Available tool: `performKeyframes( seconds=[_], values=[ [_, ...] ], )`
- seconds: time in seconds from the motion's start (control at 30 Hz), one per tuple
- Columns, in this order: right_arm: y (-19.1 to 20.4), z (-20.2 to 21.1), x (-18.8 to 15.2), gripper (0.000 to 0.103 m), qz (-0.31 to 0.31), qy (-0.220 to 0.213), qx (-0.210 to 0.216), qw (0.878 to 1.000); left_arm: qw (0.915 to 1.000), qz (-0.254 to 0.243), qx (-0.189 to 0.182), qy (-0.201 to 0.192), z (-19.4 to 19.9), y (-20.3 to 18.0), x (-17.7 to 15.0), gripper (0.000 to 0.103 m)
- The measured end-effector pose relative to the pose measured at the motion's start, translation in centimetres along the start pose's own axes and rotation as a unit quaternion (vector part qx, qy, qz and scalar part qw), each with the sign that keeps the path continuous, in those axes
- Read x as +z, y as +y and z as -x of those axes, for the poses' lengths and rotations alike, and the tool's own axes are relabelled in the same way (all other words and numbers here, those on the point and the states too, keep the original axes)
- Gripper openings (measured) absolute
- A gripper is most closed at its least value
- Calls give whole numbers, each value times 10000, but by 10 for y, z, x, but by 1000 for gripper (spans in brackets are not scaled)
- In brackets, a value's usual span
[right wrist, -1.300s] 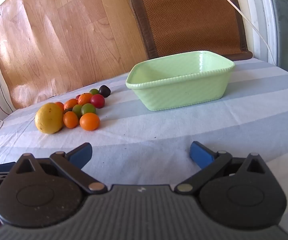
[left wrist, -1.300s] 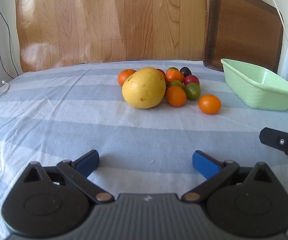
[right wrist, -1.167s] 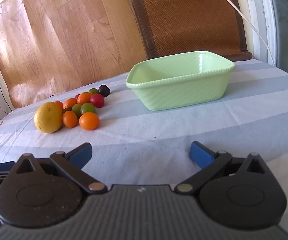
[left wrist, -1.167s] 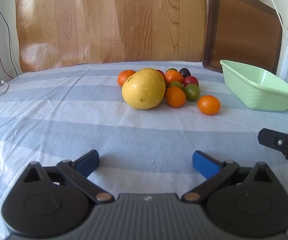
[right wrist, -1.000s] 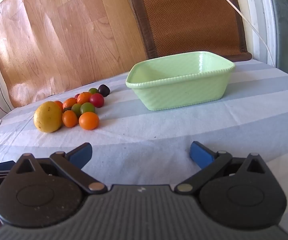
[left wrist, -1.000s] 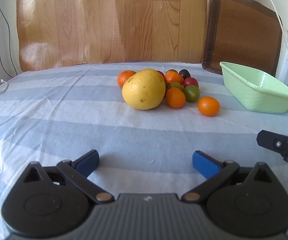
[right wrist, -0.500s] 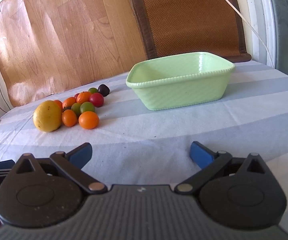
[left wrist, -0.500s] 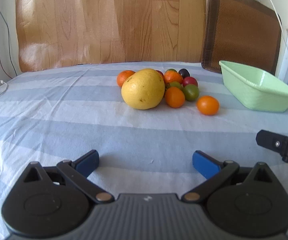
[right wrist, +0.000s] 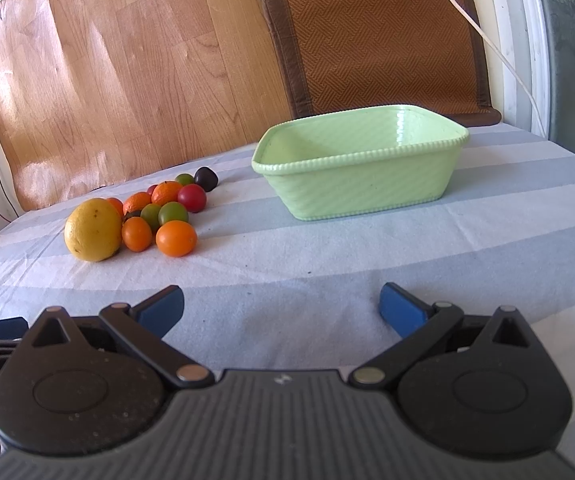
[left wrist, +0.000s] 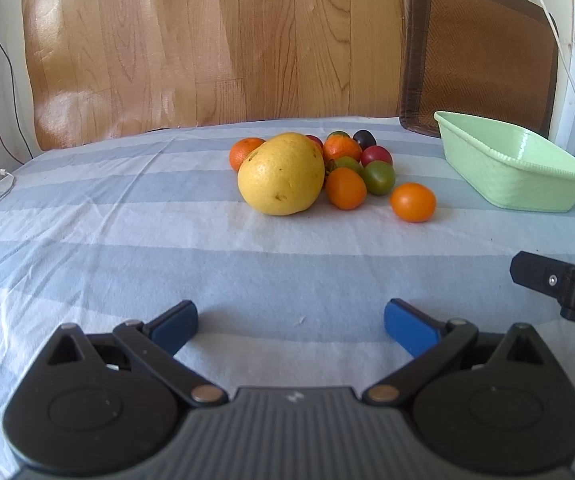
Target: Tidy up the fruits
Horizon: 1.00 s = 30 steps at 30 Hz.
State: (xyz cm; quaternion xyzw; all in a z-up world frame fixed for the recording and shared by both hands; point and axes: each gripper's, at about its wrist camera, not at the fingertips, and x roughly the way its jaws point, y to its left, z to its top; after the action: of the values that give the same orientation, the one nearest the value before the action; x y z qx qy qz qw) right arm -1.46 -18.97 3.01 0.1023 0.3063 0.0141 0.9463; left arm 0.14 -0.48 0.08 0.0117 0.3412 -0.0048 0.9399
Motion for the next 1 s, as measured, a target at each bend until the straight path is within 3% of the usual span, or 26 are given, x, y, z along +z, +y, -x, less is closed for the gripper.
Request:
performKeyframes(
  seconds=[1.0],
  values=[
    [2,0,0,103,53,-23,-53,10000,9999,-56,-80,-25,1,1,-1,103]
  ],
)
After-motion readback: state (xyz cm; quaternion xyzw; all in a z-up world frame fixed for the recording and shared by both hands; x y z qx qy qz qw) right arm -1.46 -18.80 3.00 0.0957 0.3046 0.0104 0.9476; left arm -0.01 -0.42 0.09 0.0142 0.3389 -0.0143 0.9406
